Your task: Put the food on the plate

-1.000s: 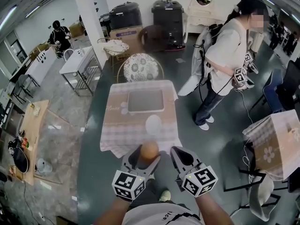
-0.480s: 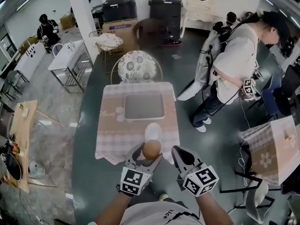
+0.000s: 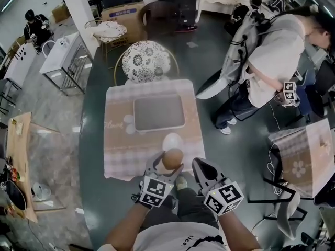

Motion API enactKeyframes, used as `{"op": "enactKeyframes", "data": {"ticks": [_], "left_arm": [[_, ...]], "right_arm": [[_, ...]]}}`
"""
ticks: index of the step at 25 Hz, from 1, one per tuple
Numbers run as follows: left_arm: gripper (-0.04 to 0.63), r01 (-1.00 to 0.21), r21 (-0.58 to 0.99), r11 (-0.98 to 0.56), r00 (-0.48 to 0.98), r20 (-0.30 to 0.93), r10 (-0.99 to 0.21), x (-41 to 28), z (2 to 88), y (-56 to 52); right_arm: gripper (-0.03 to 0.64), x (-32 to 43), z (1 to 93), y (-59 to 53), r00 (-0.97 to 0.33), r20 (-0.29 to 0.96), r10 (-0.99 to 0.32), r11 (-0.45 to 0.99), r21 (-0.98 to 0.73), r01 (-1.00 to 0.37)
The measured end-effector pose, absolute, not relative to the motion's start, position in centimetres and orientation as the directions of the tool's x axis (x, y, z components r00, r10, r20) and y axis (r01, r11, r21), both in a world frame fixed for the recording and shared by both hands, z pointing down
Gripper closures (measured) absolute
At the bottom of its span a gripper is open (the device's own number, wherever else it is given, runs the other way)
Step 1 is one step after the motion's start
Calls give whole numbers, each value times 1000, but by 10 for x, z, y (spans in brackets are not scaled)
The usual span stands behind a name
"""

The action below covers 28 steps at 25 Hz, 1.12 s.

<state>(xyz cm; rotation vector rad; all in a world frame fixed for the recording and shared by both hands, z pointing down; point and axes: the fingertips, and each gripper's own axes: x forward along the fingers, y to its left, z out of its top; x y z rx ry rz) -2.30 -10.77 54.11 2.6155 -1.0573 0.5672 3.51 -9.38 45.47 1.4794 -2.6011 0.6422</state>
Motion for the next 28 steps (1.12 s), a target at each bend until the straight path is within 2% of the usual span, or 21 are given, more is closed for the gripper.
{"op": "enactKeyframes", "data": {"ticks": [9,18,28], "left_arm": [[259,-662,99,-743,664,538,-520,-12,615,-140],[259,-628,35,-778,621,625,-473,-10,697,-164],[259,-533,-25,-846,605,688,-402,0,755,-172]], "right_arm": [[601,42,507,-147,-505,281,-816,413,-327,-850],[601,50,565,-179,-490,304,-817,375,-366,-852],[601,56,607,-190,-481,315,-818,349,-394,-851]]}}
